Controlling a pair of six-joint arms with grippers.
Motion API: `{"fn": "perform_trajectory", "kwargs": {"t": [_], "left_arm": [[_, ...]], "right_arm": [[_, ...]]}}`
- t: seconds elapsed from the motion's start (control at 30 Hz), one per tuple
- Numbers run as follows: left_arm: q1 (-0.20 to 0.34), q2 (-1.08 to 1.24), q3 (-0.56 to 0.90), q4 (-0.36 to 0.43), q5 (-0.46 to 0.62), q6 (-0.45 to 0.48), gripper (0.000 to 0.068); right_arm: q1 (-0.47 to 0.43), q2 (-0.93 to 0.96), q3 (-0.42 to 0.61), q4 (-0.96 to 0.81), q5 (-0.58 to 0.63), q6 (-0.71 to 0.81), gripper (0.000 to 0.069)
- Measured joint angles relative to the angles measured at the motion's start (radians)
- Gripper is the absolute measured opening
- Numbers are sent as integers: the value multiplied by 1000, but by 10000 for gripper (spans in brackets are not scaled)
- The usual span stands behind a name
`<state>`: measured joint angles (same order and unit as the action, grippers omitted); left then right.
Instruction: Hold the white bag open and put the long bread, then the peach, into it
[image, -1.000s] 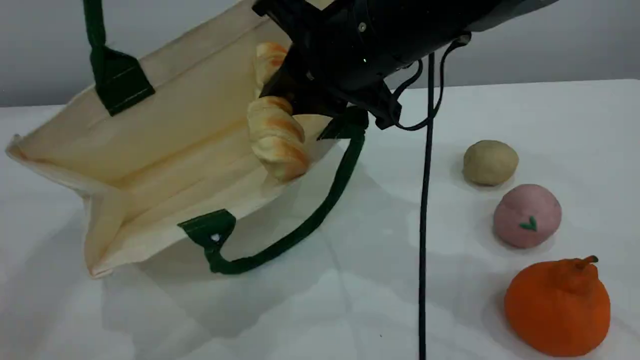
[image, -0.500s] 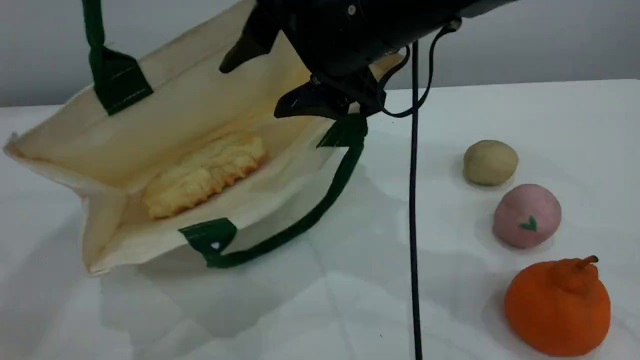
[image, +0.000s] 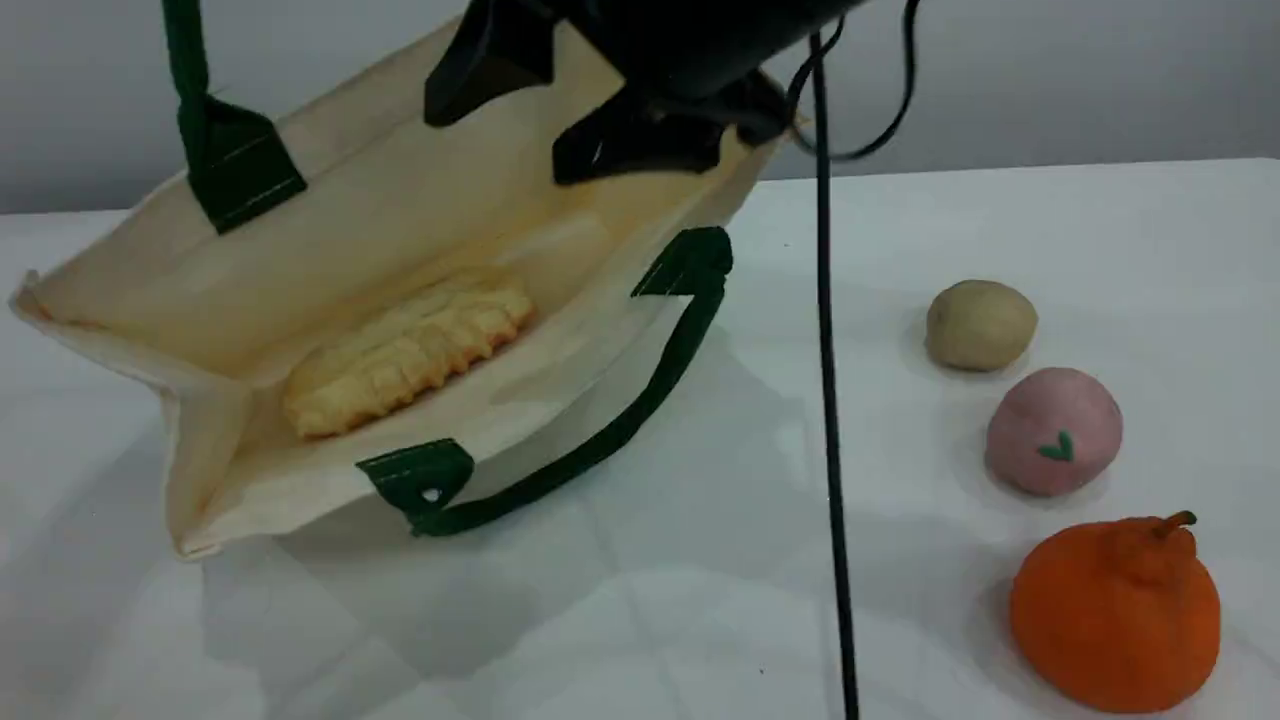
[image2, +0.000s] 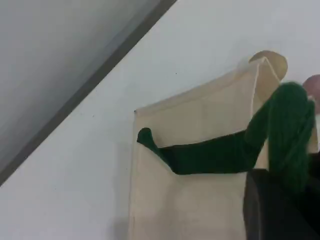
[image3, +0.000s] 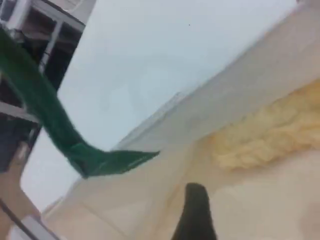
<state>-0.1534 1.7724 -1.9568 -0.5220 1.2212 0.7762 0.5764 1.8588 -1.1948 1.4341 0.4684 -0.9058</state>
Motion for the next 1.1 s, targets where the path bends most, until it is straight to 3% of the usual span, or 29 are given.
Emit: {"fn": "perform_trajectory", "kwargs": {"t": [0.2,0.4,0.67,0.87,1.1], "left_arm": [[0,0,0,0,0,0,97],[0,0,0,0,0,0,97],[0,0,0,0,0,-4,97],[0,0,0,0,0,-13,97],[0,0,0,0,0,-29,97]], "right_arm": [[-20,-90,0,-255,10,158,519],[-42,-176,0,-607,48,420,519],[-50,-218,0,-1193,268,849,520],[-50,-212,0,-1569,390,1084,520],[-69,-127,1,-1698,404,1172,520]]}}
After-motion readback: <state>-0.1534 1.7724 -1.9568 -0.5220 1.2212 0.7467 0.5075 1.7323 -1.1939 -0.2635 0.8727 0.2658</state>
